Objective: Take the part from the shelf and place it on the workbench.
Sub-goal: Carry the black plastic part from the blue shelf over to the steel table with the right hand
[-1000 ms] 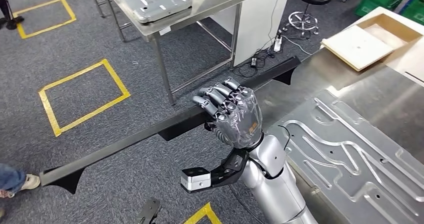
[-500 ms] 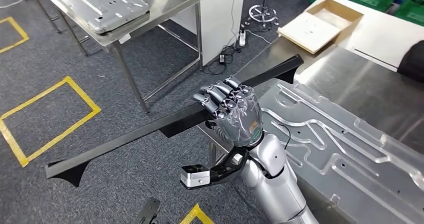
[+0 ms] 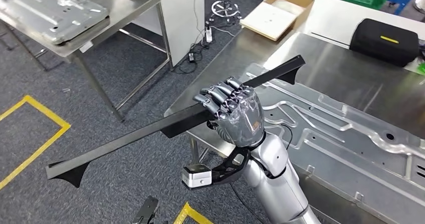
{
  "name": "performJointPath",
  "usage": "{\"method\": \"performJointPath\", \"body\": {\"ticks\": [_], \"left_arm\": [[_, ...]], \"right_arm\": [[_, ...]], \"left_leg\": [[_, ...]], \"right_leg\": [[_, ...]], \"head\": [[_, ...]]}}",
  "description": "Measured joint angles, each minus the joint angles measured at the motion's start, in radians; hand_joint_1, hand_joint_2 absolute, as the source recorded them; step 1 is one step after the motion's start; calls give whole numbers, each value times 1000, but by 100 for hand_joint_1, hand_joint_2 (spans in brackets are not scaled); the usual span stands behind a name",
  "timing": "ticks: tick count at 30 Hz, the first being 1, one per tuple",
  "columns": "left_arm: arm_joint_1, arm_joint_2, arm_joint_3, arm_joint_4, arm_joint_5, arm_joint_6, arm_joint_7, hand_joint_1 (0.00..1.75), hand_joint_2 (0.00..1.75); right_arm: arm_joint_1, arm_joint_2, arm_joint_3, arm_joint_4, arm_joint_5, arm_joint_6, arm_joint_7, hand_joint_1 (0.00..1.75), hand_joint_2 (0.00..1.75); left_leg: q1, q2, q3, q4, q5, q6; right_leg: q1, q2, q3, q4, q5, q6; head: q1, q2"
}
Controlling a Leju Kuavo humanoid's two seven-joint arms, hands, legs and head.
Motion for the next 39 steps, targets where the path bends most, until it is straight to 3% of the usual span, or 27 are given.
{"method": "performJointPath", "body": {"ticks": [2, 4, 6, 8, 9, 10, 11, 13, 15, 17, 19, 21, 22, 24, 25, 26, 28, 30, 32, 33, 35, 37, 39], "left_arm": [[-2, 0, 0, 0, 0, 0, 0, 0, 175], [-4, 0, 1, 0, 0, 0, 0, 0, 175], [-2, 0, 1, 0, 0, 0, -1, 0, 175], [3, 0, 1, 0, 0, 0, 0, 0, 175], [4, 1, 2, 0, 0, 0, 0, 0, 175], [5, 1, 2, 0, 0, 0, 0, 0, 175], [4, 2, 2, 0, 0, 0, 0, 0, 175], [3, 2, 2, 0, 0, 0, 0, 0, 175], [4, 2, 3, 0, 0, 0, 0, 0, 175], [4, 1, 3, 0, 0, 0, 0, 0, 175], [1, -2, 4, 0, 0, -2, 0, 0, 175], [0, -2, 4, 0, 1, -25, 5, 0, 175], [2, -1, 4, 0, 0, -45, 8, 0, 175], [8, 2, 5, 0, -1, -83, 14, 0, 175], [9, 4, 5, 0, -1, -93, 15, 0, 175], [9, 4, 5, 0, -1, -97, 17, 0, 175], [9, 4, 5, 0, 0, -99, 19, 0, 175], [10, 5, 5, 0, 0, -103, 22, 0, 175], [10, 6, 5, 0, -1, -106, 23, 0, 175], [9, 6, 5, 0, -1, -107, 23, 0, 175], [8, 7, 5, 0, -1, -107, 23, 0, 175], [14, 9, 5, 0, -3, -110, 22, 0, 175], [21, 11, 5, 0, -6, -112, 19, 0, 175]], "right_arm": [[0, 0, 0, -1, 0, 0, 0, 175, 175], [0, 0, 0, -1, 0, 0, 0, 175, 175], [-1, 1, 0, -2, 0, 0, 0, 175, 175], [1, 1, 0, -1, 0, 0, 0, 175, 175], [2, 1, 0, 0, 0, 0, 0, 175, 175], [2, 1, 0, 0, 0, 0, 0, 175, 175], [2, 1, 0, 0, 0, 0, 0, 175, 175], [2, 1, 0, 0, 0, 0, 0, 175, 175], [1, 1, 0, 0, 0, 0, 0, 175, 175], [2, 0, 0, -1, 0, 0, 0, 175, 175], [1, 0, 0, -1, 0, 0, 0, 175, 175], [1, -1, 0, -2, -3, 0, 1, 175, 175], [3, -1, 0, -3, -8, 0, 2, 175, 175], [14, -2, 0, -3, -19, 0, -1, 175, 175], [19, -2, 0, -3, -24, 0, -4, 175, 175], [22, -2, 0, -3, -26, 0, -6, 175, 175], [22, -2, 0, -5, -24, 0, -9, 175, 175], [22, -2, 0, -8, -19, 0, -9, 175, 175], [25, -2, -2, -10, -16, 0, -9, 175, 175], [26, -2, -3, -10, -15, 0, -9, 175, 175], [27, -1, -4, -12, -15, 0, -9, 175, 175], [29, 0, -4, -12, -17, 0, -11, 175, 175], [34, 1, -5, -11, -25, 0, -14, 175, 175]], "left_leg": [[1, 7, 4, 1, -6, -11], [6, -32, -8, 39, -39, -21], [10, -83, -58, 153, -105, -25], [10, -96, -112, 270, -148, -26], [10, -98, -120, 283, -141, -26], [11, -100, -110, 258, -115, -25], [13, -108, -83, 200, -76, -24], [17, -148, -29, 75, -22, -21], [17, -174, -9, 26, -14, -17], [16, -157, -9, 20, -6, -6], [19, -133, -8, 11, 4, 10], [16, -107, -9, 7, 10, 20], [13, -93, -11, 7, 10, 22], [8, -64, -13, 7, 10, 23], [5, -51, -13, 7, 9, 23], [3, -38, -12, 7, 8, 23], [-2, -17, -10, 8, 4, 21], [-8, 2, -7, 8, -1, 14], [-11, 23, -3, 6, -4, 6], [-10, 20, -1, 9, -10, 1], [-6, -27, -18, 57, -48, -8], [0, -83, -69, 174, -111, -14], [3, -96, -117, 272, -140, -19]], "right_leg": [[-3, 22, -3, -4, 4, -10], [-10, 42, -2, -10, 10, -22], [-13, 63, -4, -12, 14, -31], [-12, 87, -7, -10, 15, -33], [-11, 101, -8, -9, 16, -33], [-12, 115, -9, -6, 16, -32], [-13, 128, -9, -2, 16, -31], [-13, 153, -13, 7, 16, -24], [-13, 174, -22, 9, 21, -10], [-15, 193, -28, 3, 31, 7], [-12, 164, -42, 24, 15, 16], [-8, 100, -84, 120, -43, 21], [-8, 80, -113, 187, -76, 22], [-8, 66, -148, 271, -103, 22], [-8, 62, -140, 264, -91, 20], [-6, 56, -112, 218, -65, 14], [8, 12, -34, 80, -16, -4], [22, -18, 5, 4, -3, -21], [23, 2, 4, -4, -2, -29], [20, 14, 6, -9, 1, -33], [10, 37, 10, -19, 9, -43], [5, 62, 10, -21, 11, -48], [4, 91, 8, -18, 11, -49]], "head": [[0, 0], [0, 0], [0, 0], [0, 0], [0, 0], [0, 0], [0, 0], [0, 0], [0, 0], [0, 0], [1, 0], [3, 0], [4, 0], [4, 0], [4, 0], [4, 0], [4, 0], [4, 0], [4, 0], [4, 0], [3, 0], [3, 0], [3, 0]]}}
